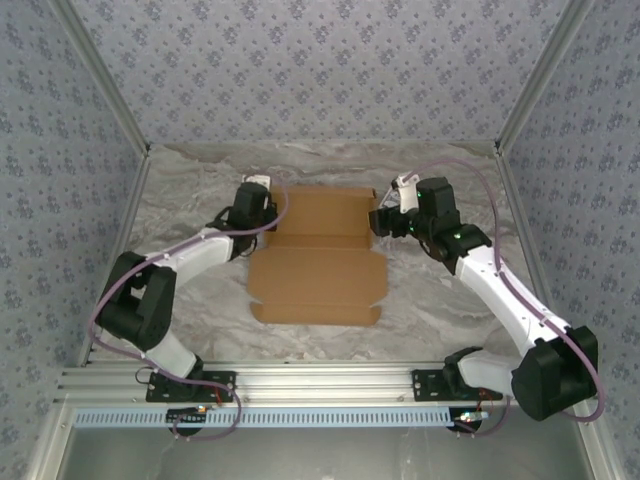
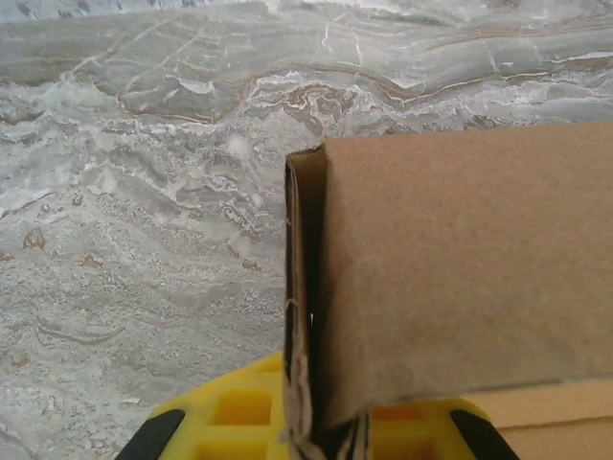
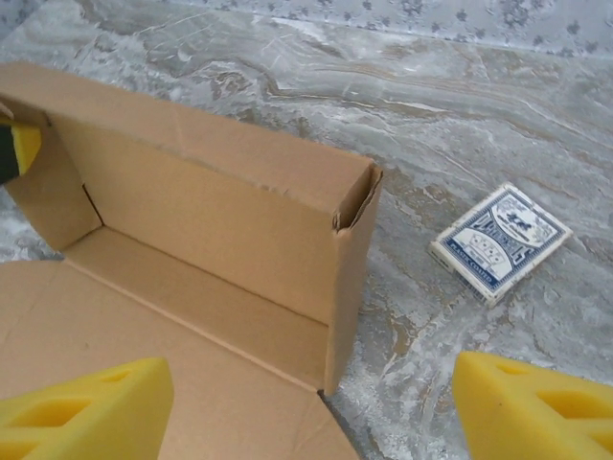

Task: Fold the paper box

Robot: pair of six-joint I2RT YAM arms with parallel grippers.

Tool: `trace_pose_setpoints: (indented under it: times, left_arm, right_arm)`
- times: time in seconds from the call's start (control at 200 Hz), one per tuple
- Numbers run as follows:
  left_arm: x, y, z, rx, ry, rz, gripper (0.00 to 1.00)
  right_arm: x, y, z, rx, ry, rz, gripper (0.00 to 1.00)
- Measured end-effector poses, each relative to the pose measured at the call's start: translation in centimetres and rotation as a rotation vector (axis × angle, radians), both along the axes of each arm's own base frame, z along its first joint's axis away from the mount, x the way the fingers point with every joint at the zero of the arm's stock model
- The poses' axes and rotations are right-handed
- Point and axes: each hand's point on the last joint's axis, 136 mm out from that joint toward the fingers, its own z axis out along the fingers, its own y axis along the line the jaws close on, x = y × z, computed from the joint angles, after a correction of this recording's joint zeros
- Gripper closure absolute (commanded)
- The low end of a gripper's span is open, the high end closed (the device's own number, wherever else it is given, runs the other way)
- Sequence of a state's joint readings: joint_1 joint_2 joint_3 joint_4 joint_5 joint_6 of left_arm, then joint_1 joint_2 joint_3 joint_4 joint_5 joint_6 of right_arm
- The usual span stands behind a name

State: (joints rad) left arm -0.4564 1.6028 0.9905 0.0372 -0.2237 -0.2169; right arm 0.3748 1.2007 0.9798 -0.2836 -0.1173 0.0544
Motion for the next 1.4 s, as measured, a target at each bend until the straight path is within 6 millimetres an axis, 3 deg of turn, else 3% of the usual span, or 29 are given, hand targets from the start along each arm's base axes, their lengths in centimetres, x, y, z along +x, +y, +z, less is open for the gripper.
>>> trace_pose_setpoints:
  times: [0.19,0.315,0.705,0.964,1.109,1.284,1.399]
  left_arm:
    - [0.7,0.6,1.7,-0.039,0.146,-0.089,1.00]
    - [0.8,0.9,1.5,-0.039,0.250,-0.155,1.00]
    - [-0.9,0.8,-3.0,0.150,0.637,-0.364,1.00]
    - [-1.2,0.4,-6.6,0.310,0.838,-0.440,0.95]
    - [-0.4,-0.9,-7.6,0.370,0.886,-0.483,0.86]
    - [1.2,-2.7,-8.6,0.407,0.891,-0.517,0.63]
    - [1.5,-3.3,-8.0,0.406,0.879,-0.524,0.53]
  right_arm:
    - [1.4,0.5,2.4,-0.032,-0.059,0.013,0.20]
    - [2.5,1.0,2.9,-0.046,-0.064,0.024,0.20]
    - [3.8,2.7,1.7,-0.076,-0.005,0.055,0.20]
    - [3.6,2.2,1.0,-0.097,0.015,0.036,0.20]
    - [3.1,1.7,-0.9,-0.116,0.054,0.024,0.20]
    - [2.3,1.2,-3.2,-0.131,0.106,0.009,0.20]
    - [1.9,1.1,-4.1,-0.130,0.127,0.005,0.20]
